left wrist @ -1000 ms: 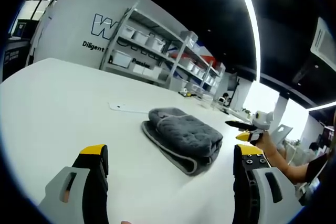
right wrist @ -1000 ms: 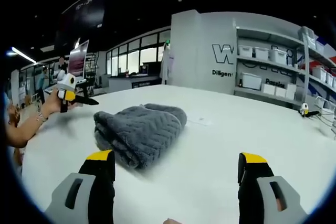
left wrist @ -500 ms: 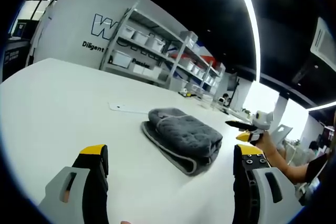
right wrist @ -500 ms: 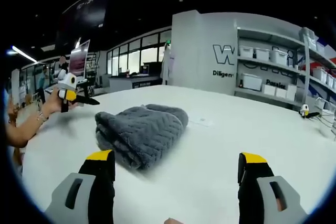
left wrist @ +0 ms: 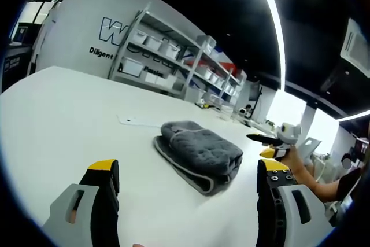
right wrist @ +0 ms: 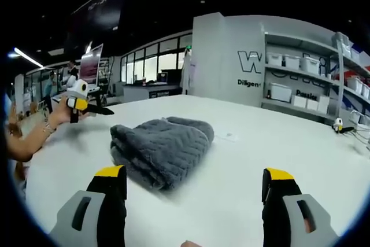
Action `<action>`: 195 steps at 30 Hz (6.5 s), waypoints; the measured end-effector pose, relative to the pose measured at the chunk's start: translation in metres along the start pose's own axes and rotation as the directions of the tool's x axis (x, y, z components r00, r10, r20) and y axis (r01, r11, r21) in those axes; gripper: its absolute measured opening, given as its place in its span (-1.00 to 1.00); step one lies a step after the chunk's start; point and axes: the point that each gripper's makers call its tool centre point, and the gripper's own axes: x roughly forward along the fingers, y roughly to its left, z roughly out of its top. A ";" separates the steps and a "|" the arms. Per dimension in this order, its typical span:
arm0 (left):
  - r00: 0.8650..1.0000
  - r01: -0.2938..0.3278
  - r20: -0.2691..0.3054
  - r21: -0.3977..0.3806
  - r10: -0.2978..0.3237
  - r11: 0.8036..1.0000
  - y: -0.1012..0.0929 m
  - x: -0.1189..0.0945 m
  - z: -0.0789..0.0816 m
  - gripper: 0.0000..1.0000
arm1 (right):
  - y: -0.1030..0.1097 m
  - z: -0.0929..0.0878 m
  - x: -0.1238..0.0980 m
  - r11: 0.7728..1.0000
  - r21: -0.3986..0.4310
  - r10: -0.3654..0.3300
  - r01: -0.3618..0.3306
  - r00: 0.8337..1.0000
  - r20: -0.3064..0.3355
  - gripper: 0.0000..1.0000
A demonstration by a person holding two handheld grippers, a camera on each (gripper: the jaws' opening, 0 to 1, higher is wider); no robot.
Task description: Open the folded towel by lifting each exposed corner and separating the folded layers until the towel lies flat within the target outline without major curled edges
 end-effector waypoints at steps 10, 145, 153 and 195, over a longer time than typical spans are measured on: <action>1.000 0.011 -0.018 0.011 -0.011 1.000 -0.004 0.000 -0.002 0.95 | 0.040 0.002 0.009 0.996 -0.034 0.085 -0.085 0.996 -0.002 0.98; 0.996 -0.012 -0.085 0.020 0.013 1.000 0.001 0.003 -0.016 0.87 | -0.018 0.087 -0.001 0.944 -0.192 -0.238 0.269 0.956 0.172 -0.91; 0.996 -0.015 -0.087 0.019 0.017 1.000 0.000 0.003 -0.016 0.89 | -0.042 0.071 -0.016 0.944 -0.115 -0.286 0.308 0.943 0.172 -0.90; 0.996 -0.036 -0.083 0.024 0.038 0.999 0.000 0.008 -0.019 0.85 | -0.109 -0.030 -0.031 0.923 -0.001 -0.384 0.385 0.922 -0.058 -0.89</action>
